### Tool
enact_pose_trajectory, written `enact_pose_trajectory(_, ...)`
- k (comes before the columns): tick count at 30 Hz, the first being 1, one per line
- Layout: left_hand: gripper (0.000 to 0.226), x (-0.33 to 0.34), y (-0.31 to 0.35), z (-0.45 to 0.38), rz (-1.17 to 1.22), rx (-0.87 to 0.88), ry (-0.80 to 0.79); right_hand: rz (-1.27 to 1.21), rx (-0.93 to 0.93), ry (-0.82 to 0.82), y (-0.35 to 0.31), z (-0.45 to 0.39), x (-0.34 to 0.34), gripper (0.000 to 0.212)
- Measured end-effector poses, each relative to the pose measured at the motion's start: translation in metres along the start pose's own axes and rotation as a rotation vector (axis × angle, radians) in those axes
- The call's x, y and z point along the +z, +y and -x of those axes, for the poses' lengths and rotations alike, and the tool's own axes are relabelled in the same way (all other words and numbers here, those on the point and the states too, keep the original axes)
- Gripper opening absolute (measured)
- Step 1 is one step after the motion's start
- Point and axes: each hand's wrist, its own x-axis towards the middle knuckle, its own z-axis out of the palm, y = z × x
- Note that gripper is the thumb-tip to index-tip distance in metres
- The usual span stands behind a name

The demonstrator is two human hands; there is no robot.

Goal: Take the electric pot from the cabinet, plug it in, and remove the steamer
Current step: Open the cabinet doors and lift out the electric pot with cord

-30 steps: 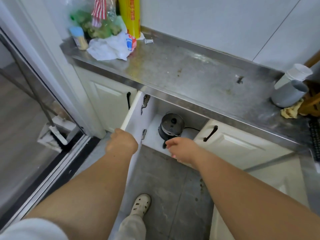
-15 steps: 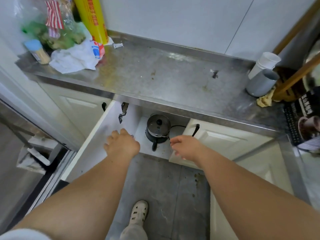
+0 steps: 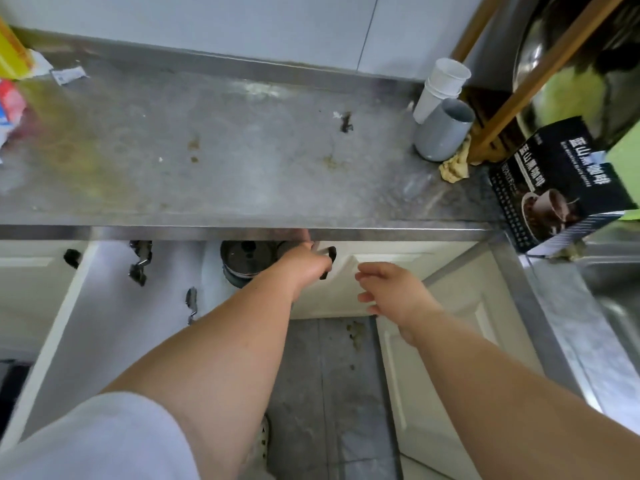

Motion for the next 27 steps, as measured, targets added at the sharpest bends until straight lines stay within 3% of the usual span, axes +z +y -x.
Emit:
enact_pose_trajectory(8,0.087,0.009,-0.01,-0.008,-0.062,0.051,0.011,-0.082,0.061,0.037,0.027,0.005,-0.005,0.031)
enact_pose_trajectory(13,0.045,0.005,-0.014,0.007,-0.403,0.126,0.029,-0.074,0.079,0.06,0.039,0.012,-0.007,0.03)
enact_pose_trajectory(15,0.042,0.01,-0.017,0.02,-0.556,0.195,0.014,-0.061,0.082,0.078,0.042,0.016,-0.007,0.033)
enact_pose_trajectory(19,0.045,0.037,-0.025,0.052,-0.782,0.239,-0.083,0.003,0.029,0.129,0.052,0.03,-0.009,0.045)
enact_pose_trajectory(27,0.037,0.091,-0.018,0.099,-0.814,0.086,-0.333,0.185,-0.009,0.191,0.088,0.059,-0.024,0.049)
